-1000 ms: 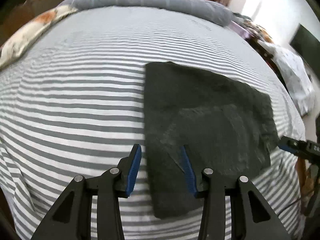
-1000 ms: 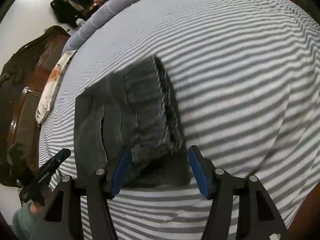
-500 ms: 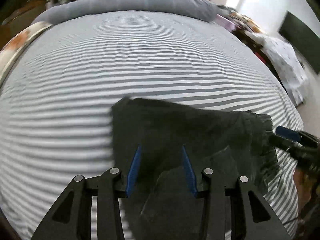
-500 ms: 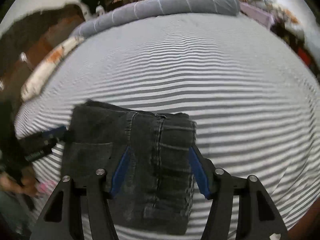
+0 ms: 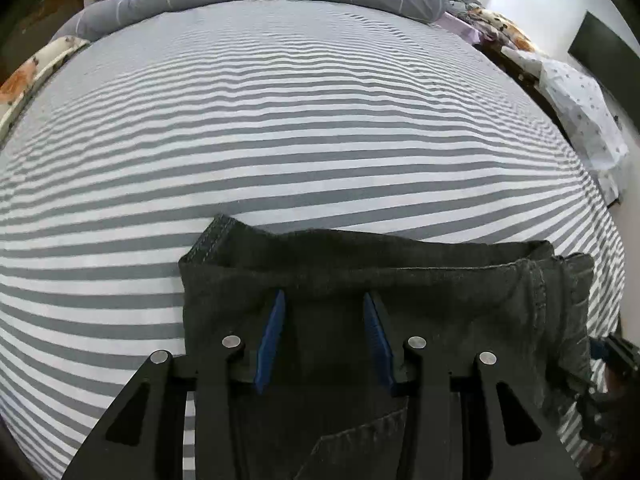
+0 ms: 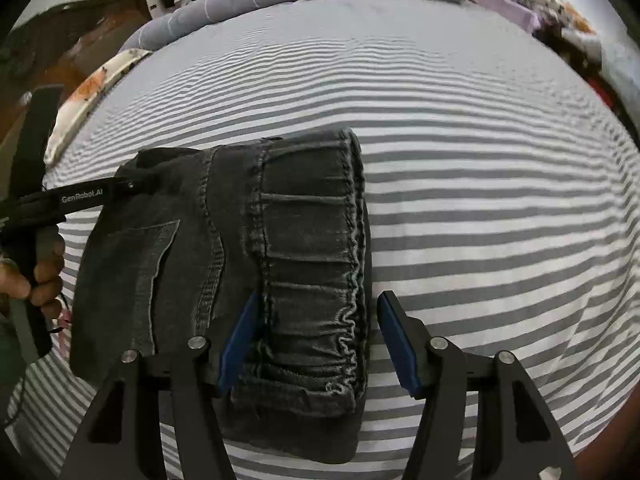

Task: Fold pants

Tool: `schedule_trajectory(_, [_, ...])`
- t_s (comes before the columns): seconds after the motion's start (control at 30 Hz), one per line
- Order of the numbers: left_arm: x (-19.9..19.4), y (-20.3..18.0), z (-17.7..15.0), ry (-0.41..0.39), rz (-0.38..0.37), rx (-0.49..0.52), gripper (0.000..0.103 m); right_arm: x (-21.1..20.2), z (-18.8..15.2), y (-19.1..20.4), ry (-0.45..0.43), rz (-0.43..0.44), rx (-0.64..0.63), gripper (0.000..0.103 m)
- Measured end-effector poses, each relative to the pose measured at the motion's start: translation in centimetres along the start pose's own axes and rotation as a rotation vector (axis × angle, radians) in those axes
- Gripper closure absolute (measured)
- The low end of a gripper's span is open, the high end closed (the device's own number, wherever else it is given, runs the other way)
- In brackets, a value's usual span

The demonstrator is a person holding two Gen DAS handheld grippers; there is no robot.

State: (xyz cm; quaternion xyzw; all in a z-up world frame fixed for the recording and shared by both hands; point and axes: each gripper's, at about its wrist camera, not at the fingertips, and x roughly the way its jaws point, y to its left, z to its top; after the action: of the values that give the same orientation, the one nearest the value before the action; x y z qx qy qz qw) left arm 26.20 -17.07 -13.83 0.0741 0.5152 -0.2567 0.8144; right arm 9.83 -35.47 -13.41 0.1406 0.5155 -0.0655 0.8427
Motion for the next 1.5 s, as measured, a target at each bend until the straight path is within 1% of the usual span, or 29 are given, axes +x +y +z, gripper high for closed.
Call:
schedule_trajectory(0.07, [-0.4, -0.1, -0.2, -0.001, -0.002, 0.006, 0.06, -0.1, 0.3, -1.0, 0.019, 0.052, 0.022, 0.039])
schedule_trajectory(0.1, [-0.9, 0.1, -0.4, -0.001, -0.018, -0.004, 0.06, -0.1, 0.3, -1.4, 0.026, 0.091, 0.038, 0.039])
schedule_trajectory(0.13, [-1.5, 0.5, -0.5, 0.0, -0.039, -0.019, 0.06, -0.2, 0.0, -1.5, 0.031, 0.131, 0.056, 0.039])
schedule_trajectory(0.17, [-2.4, 1.3, -0.9, 0.002, -0.08, -0.048, 0.06, -0.4, -0.1, -2.6, 0.041, 0.197, 0.083, 0.039])
schedule_trajectory(0.2, [-2.9, 1.9, -1.3, 0.003, -0.109, -0.07, 0.06, -0.4, -0.2, -3.2, 0.047, 0.23, 0.098, 0.039])
schedule_trajectory(0.27, [-4.1, 3.4, -2.2, 0.004, -0.158, -0.117, 0.058, -0.3, -0.2, -4.6, 0.069, 0.327, 0.121, 0.039])
schedule_trajectory(0.33, [-4.8, 5.1, -3.0, 0.013, -0.192, -0.156, 0.058, 0.1, -0.2, -6.2, 0.097, 0.419, 0.145, 0.039])
schedule_trajectory(0.43, [-4.9, 7.2, -4.3, 0.046, -0.221, -0.216, 0.058, 1.0, -0.1, -7.5, 0.132, 0.521, 0.171, 0.037])
schedule_trajectory(0.47, [-4.8, 7.9, -4.7, 0.058, -0.229, -0.235, 0.058, 1.5, 0.0, -7.8, 0.144, 0.569, 0.18, 0.037])
schedule_trajectory(0.53, [-4.7, 8.9, -6.0, 0.078, -0.265, -0.282, 0.058, 2.0, 0.4, -7.9, 0.149, 0.615, 0.188, 0.038])
schedule_trajectory(0.57, [-4.4, 9.4, -6.5, 0.087, -0.3, -0.31, 0.058, 2.4, 0.6, -8.1, 0.147, 0.638, 0.191, 0.038])
schedule_trajectory(0.6, [-4.2, 9.6, -6.8, 0.093, -0.325, -0.327, 0.058, 2.8, 0.9, -8.3, 0.145, 0.651, 0.194, 0.038])
schedule_trajectory(0.7, [-3.8, 9.5, -7.5, 0.086, -0.362, -0.338, 0.058, 4.0, 1.8, -8.3, 0.123, 0.673, 0.197, 0.04])
schedule_trajectory(0.73, [-4.1, 9.4, -7.9, 0.08, -0.368, -0.336, 0.058, 4.3, 2.2, -8.2, 0.117, 0.676, 0.195, 0.042])
schedule_trajectory(0.8, [-3.6, 9.1, -7.7, 0.072, -0.385, -0.328, 0.058, 4.8, 2.9, -7.8, 0.102, 0.687, 0.184, 0.043])
schedule_trajectory(0.87, [-3.2, 9.1, -7.5, 0.068, -0.392, -0.326, 0.058, 5.3, 3.4, -7.3, 0.099, 0.698, 0.164, 0.042])
schedule_trajectory(0.97, [-2.8, 8.8, -7.3, 0.058, -0.402, -0.337, 0.058, 5.3, 3.6, -6.4, 0.109, 0.718, 0.127, 0.04])
schedule_trajectory(1.03, [-2.8, 8.7, -7.5, 0.05, -0.408, -0.339, 0.057, 5.2, 3.1, -6.1, 0.145, 0.762, 0.099, 0.04])
schedule_trajectory(1.1, [-2.9, 8.6, -7.8, 0.057, -0.438, -0.34, 0.057, 5.1, 2.7, -5.5, 0.159, 0.769, 0.064, 0.04])
schedule_trajectory(1.17, [-3.0, 8.5, -7.8, 0.067, -0.454, -0.336, 0.057, 5.1, 2.6, -5.6, 0.16, 0.778, 0.08, 0.041])
schedule_trajectory(1.27, [-3.0, 8.3, -7.8, 0.07, -0.458, -0.331, 0.057, 5.2, 2.3, -5.5, 0.155, 0.798, 0.099, 0.041])
schedule_trajectory(1.33, [-2.9, 8.3, -7.7, 0.07, -0.461, -0.336, 0.057, 5.2, 2.2, -5.4, 0.149, 0.78, 0.097, 0.041])
schedule_trajectory(1.43, [-2.5, 7.7, -7.2, 0.065, -0.431, -0.328, 0.057, 5.7, 2.4, -4.6, 0.145, 0.73, 0.107, 0.042])
schedule_trajectory(1.47, [-2.5, 7.3, -6.9, 0.06, -0.411, -0.313, 0.052, 5.6, 2.6, -4.1, 0.144, 0.706, 0.1, 0.042])
schedule_trajectory(1.5, [-2.5, 6.9, -6.8, 0.053, -0.406, -0.303, 0.049, 5.5, 2.5, -3.9, 0.142, 0.692, 0.096, 0.042])
